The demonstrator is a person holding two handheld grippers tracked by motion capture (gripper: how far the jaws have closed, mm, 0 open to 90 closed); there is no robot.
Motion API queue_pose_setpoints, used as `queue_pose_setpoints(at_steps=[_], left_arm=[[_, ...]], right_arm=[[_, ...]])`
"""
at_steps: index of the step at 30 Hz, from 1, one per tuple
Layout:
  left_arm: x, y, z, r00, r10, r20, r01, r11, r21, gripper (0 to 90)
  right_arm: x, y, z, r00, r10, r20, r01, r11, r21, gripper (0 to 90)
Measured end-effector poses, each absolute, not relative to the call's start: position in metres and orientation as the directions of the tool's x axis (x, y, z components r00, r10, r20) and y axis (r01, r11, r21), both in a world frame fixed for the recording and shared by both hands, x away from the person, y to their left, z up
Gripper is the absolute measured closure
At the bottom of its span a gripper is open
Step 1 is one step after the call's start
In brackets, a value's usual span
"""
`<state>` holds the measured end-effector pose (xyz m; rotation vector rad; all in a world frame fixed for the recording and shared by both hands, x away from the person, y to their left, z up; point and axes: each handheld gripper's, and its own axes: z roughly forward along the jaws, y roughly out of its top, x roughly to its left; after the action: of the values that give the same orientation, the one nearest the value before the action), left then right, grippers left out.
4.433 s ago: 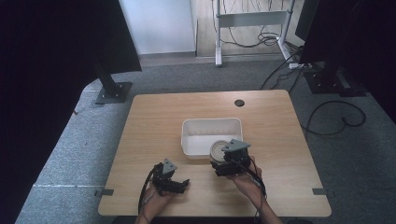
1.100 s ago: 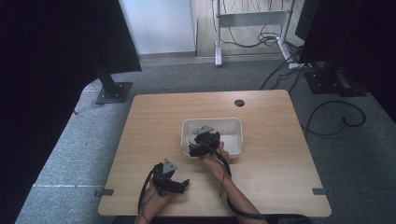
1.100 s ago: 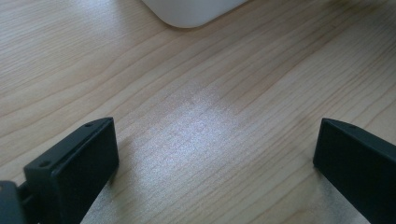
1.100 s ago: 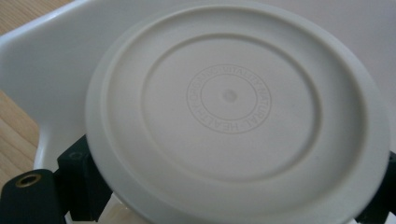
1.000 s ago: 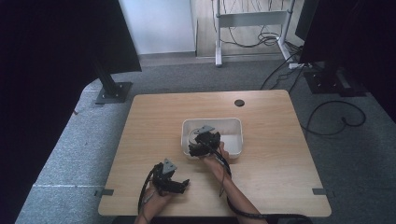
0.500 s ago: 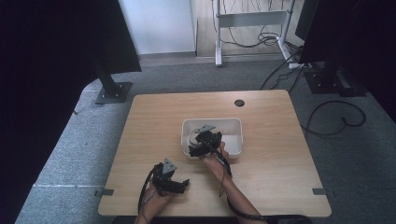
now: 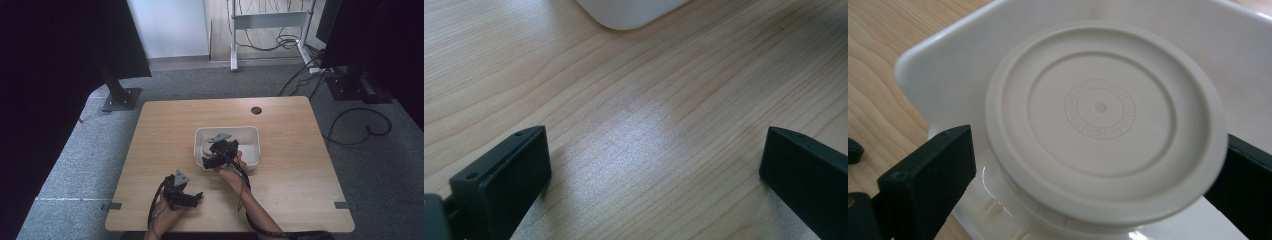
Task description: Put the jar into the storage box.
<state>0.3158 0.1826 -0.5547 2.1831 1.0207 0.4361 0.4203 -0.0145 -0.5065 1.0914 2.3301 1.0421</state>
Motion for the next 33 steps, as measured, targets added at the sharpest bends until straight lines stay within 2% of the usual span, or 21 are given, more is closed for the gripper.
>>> queue_pose_setpoints(at_steps=[24,33], left_arm=[[0.316,0.182,-0.555,0.636,0.771,0.015,0.543,-0.461,0.702,0.0],[0.316,0.183,-0.555,0.636,0.771,0.015,0.543,-0.462,0.702,0.0]], right_arm=[[0.403,-0.037,-0.483,-0.679,0.732,-0.053,0.437,0.462,0.772,2.0],[0.397,-0.044,-0.479,-0.700,0.713,-0.036,0.427,0.458,0.779,2.0]])
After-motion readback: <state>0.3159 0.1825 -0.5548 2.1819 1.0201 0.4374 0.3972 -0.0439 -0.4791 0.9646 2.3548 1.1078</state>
